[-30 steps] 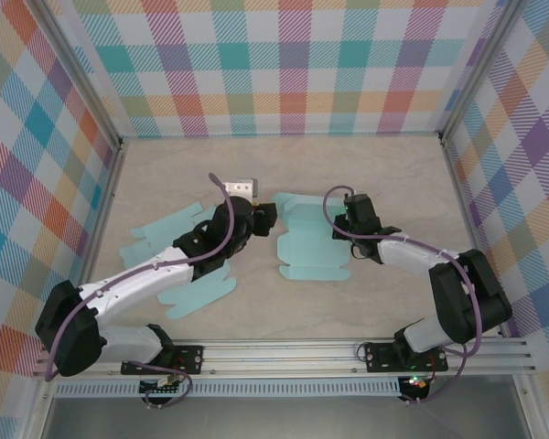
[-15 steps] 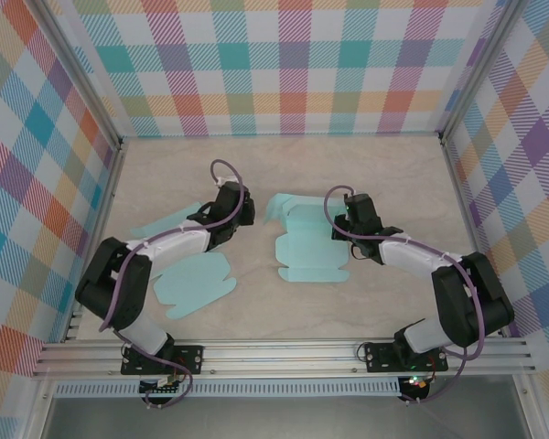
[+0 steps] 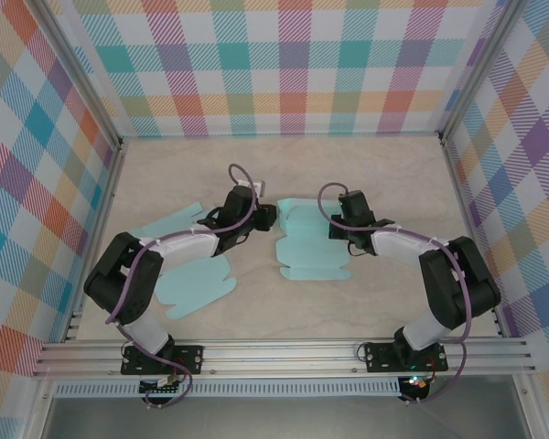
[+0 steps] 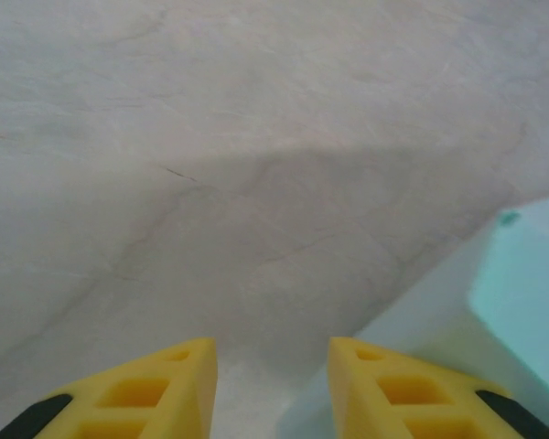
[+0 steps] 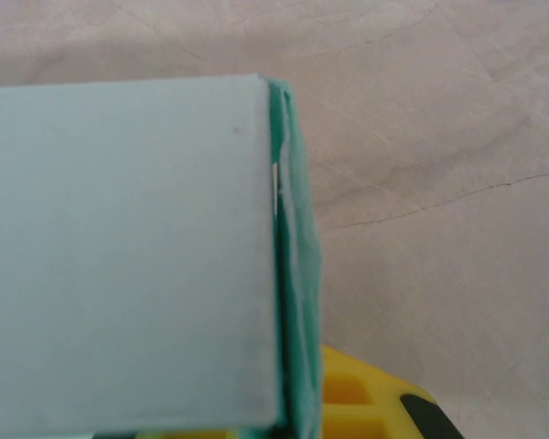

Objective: Fold the paper box

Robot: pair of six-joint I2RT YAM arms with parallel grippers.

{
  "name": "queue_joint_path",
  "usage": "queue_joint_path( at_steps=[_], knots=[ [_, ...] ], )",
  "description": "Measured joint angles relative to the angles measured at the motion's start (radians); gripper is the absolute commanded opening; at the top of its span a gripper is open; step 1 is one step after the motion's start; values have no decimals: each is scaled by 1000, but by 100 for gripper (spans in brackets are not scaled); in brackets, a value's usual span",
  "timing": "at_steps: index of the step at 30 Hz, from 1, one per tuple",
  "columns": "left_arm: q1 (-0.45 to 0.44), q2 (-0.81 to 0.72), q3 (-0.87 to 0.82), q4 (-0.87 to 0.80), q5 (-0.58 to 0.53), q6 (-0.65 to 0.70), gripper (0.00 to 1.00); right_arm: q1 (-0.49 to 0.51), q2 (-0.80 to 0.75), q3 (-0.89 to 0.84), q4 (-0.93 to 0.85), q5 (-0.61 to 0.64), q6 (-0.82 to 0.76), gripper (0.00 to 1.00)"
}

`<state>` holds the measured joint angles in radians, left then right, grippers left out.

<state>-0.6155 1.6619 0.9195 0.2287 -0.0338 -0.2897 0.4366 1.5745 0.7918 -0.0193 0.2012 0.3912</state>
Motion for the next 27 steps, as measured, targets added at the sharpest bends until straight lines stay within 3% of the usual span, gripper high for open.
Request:
queue_joint_path(
  at_steps=[13, 20, 27],
  knots=[
    [-43, 28, -66, 76, 105, 31, 35, 0, 18, 16, -4, 11, 0, 0],
    [-43, 50, -65, 94, 140, 98, 41, 0, 20, 18, -5, 10, -6, 0],
    [-43, 80, -19, 85, 165, 172, 41, 0, 20, 18, -4, 6, -7, 0]
  ],
)
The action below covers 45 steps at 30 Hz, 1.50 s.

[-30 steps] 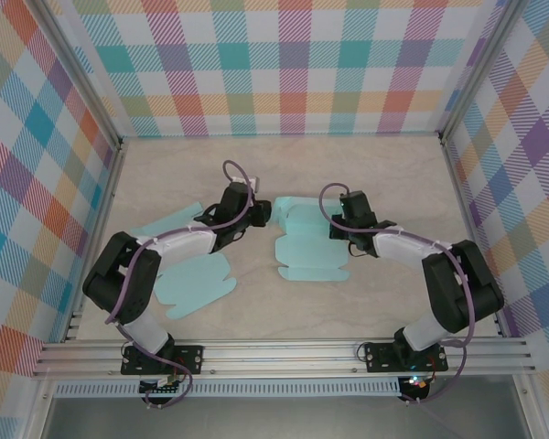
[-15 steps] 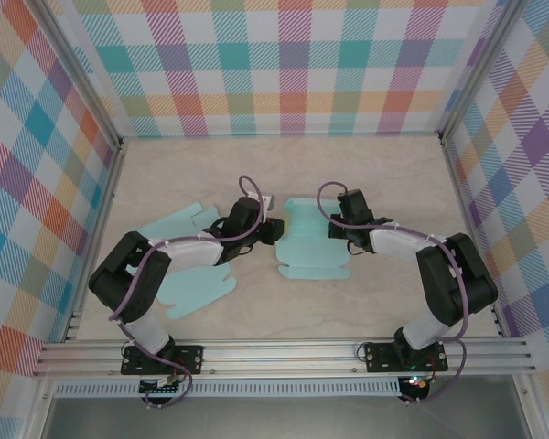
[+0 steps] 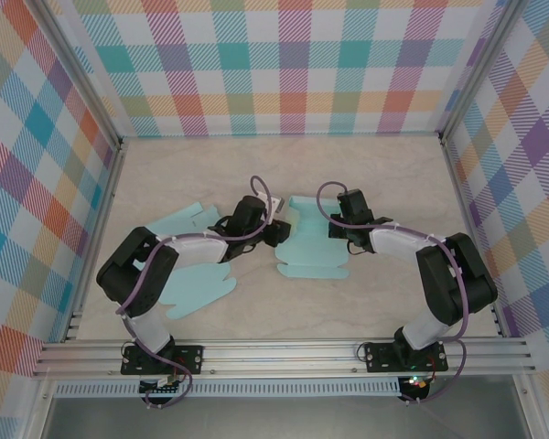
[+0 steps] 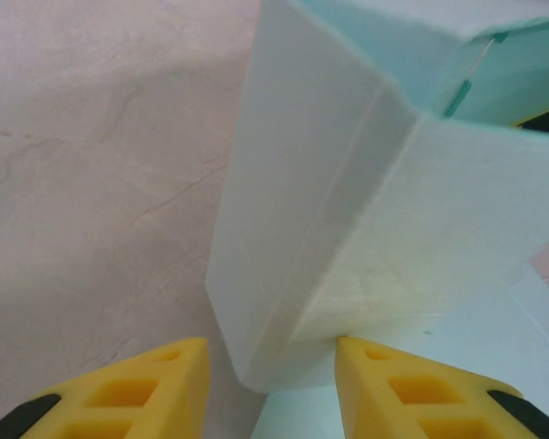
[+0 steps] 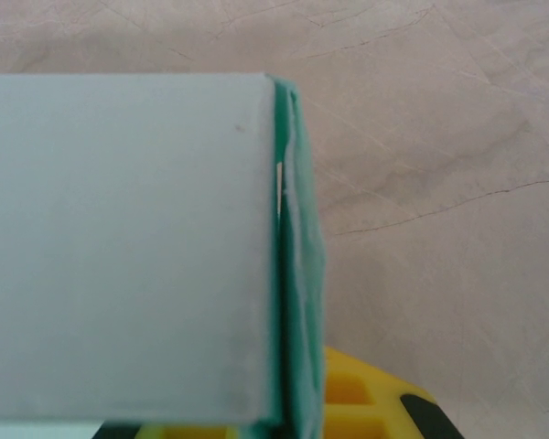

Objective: Fold the paper box

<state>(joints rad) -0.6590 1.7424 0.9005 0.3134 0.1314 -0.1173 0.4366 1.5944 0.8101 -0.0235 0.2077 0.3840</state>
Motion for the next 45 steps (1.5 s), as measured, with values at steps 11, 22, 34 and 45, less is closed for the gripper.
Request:
queue_joint_path(
  at_steps=[11, 22, 34, 45],
  knots=[
    [0, 29, 78, -18, -13, 75, 39, 0, 0, 0, 0, -13, 0, 0],
    [-49, 52, 92, -19, -185, 123, 24, 10, -1, 0, 1, -16, 1, 0],
    [-103, 65, 92, 48, -445, 141, 12, 34, -26, 0, 1, -27, 36, 0],
    [-135, 97, 101, 87, -607, 131, 5, 50, -41, -8, 7, -35, 68, 0]
  ],
)
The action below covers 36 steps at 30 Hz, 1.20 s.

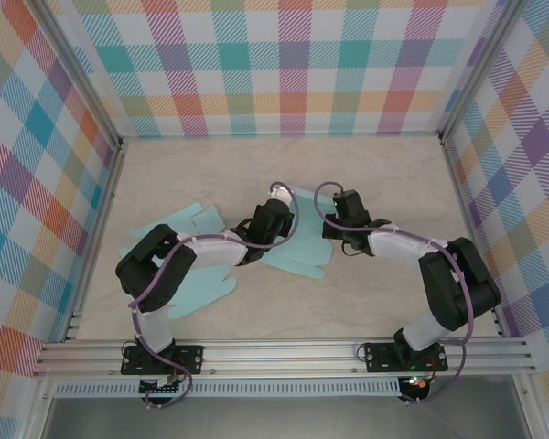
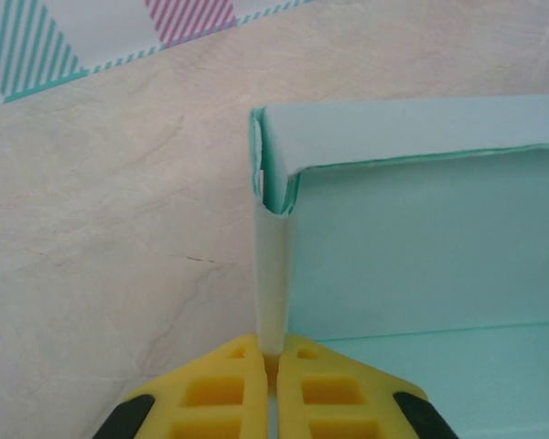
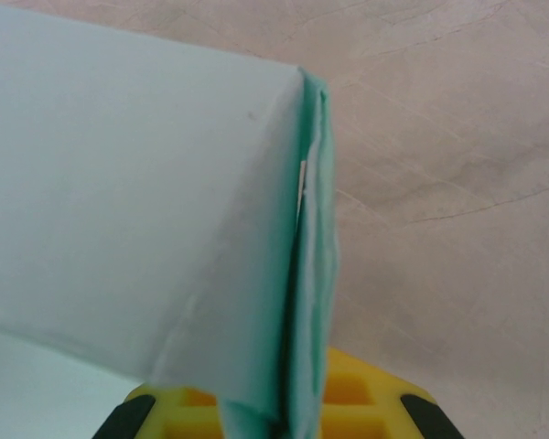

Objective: Fold the paper box

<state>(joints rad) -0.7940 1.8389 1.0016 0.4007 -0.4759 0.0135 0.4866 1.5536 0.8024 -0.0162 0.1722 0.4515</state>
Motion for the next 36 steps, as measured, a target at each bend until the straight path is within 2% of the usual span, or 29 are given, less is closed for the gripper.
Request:
queue_joint_path(
  at_steps=[18, 24, 27, 30, 33, 36],
  knots=[
    [-30, 90, 99, -9, -334, -144, 4, 64, -28, -20, 26, -42, 180, 0],
    [-26, 106, 130, -63, -406, -216, 5, 85, -22, -15, 47, -47, 222, 0],
    [-14, 106, 128, -87, -402, -245, 7, 98, -2, -3, 47, -50, 225, 0],
    [3, 101, 106, -69, -354, -245, 19, 101, 23, 12, 42, -49, 230, 0],
    [20, 82, 66, -42, -265, -244, 28, 101, 44, 27, 14, -42, 242, 0],
    [33, 33, 15, -27, -169, -235, 29, 101, 50, 44, -17, -31, 248, 0]
  ],
)
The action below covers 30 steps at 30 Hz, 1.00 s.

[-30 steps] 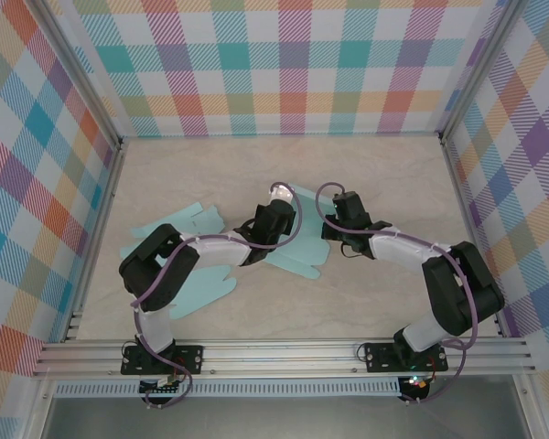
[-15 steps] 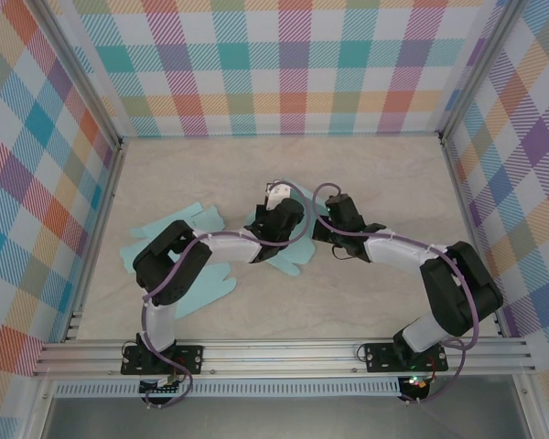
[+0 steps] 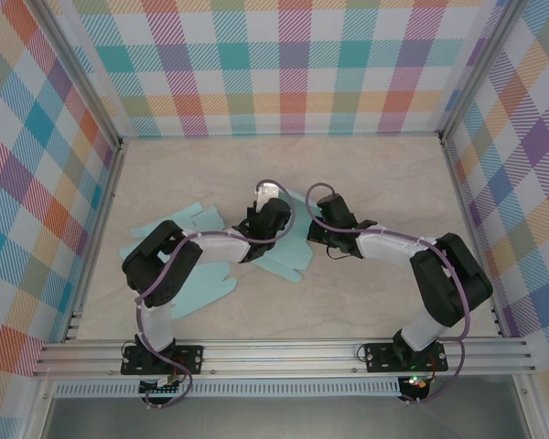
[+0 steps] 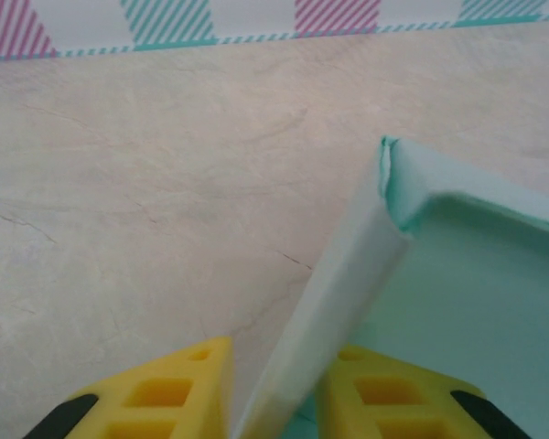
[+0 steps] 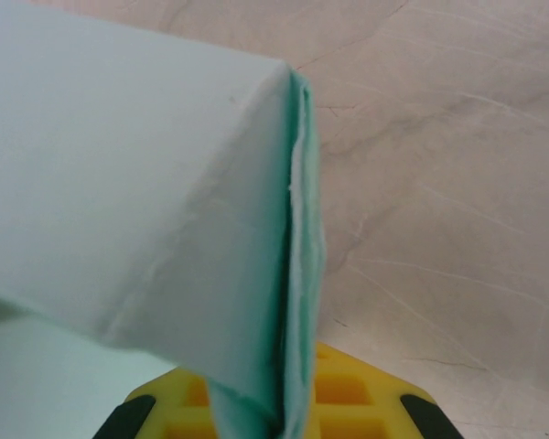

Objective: Fold the paper box

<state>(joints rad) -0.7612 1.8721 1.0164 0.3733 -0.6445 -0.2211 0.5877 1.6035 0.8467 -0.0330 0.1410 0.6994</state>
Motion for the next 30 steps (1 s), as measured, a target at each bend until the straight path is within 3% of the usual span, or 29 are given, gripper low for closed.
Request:
queue_joint_path(
  at_steps=[6, 14, 16, 21, 30],
  knots=[
    [11, -124, -61, -7, 133, 20, 36, 0, 0, 14, -16, 0, 1, 0],
    [11, -198, -118, -38, 158, 35, 42, 2, 0, 18, -25, 0, 0, 0],
    [11, -203, -130, -48, 159, 34, 42, 2, 0, 18, -32, 0, 1, 0],
    [10, -203, -138, -68, 154, 35, 26, 2, 0, 18, -36, -5, 4, 0],
    [3, -165, -134, -84, 81, 30, 29, 4, -11, 18, -38, -20, 8, 0]
  ],
)
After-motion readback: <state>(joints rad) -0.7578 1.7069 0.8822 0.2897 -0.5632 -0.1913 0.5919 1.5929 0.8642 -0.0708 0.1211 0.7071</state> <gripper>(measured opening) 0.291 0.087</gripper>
